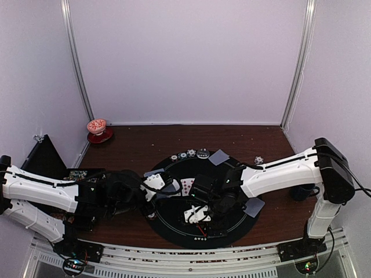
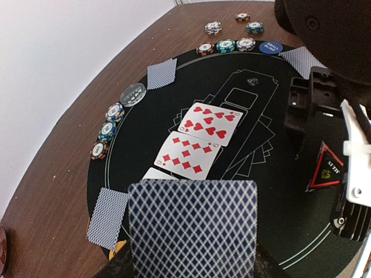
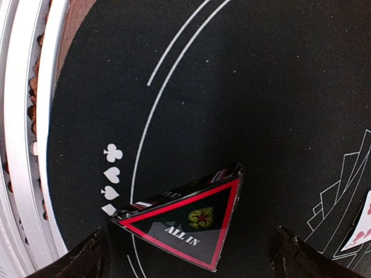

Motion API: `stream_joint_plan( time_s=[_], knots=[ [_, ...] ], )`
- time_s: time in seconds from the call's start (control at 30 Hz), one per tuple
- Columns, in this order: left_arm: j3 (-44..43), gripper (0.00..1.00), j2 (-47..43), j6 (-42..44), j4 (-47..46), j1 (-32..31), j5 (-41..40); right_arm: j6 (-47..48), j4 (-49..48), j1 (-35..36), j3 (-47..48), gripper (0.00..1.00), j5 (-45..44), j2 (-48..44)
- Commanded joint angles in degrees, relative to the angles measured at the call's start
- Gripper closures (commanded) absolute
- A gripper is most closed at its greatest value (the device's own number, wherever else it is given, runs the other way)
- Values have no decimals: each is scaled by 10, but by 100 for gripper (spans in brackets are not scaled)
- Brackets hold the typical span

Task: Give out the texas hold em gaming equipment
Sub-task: Pick up the all-in button from the poker table mat.

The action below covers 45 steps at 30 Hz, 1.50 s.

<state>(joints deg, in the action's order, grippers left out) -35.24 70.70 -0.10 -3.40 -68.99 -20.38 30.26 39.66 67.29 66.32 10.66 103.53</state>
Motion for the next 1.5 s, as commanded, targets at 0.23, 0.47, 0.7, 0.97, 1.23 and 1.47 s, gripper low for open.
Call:
stream_joint_plan(
  time_s=[0.23, 0.47, 0.7, 0.97, 1.23, 1.47],
  knots=[
    [-4, 46, -12, 0, -30, 1, -7, -24, -2, 7, 6, 6, 18, 18],
    [-4, 46, -12, 1, -30, 1, -8, -37, -3, 11, 12, 10, 27, 21],
    [-4, 46, -11, 0, -31, 1, -9, -46, -3, 15, 19, 14, 34, 18],
    [-4, 46, -10, 0, -30, 1, -10, -50, -7, 19, 19, 18, 19, 25],
    [-4, 46, -11, 0, -29, 1, -8, -56, -11, 18, 19, 26, 0, 35],
    [-4, 46, -9, 1, -30, 1, -10, -56, -12, 19, 20, 36, -4, 39]
  ],
)
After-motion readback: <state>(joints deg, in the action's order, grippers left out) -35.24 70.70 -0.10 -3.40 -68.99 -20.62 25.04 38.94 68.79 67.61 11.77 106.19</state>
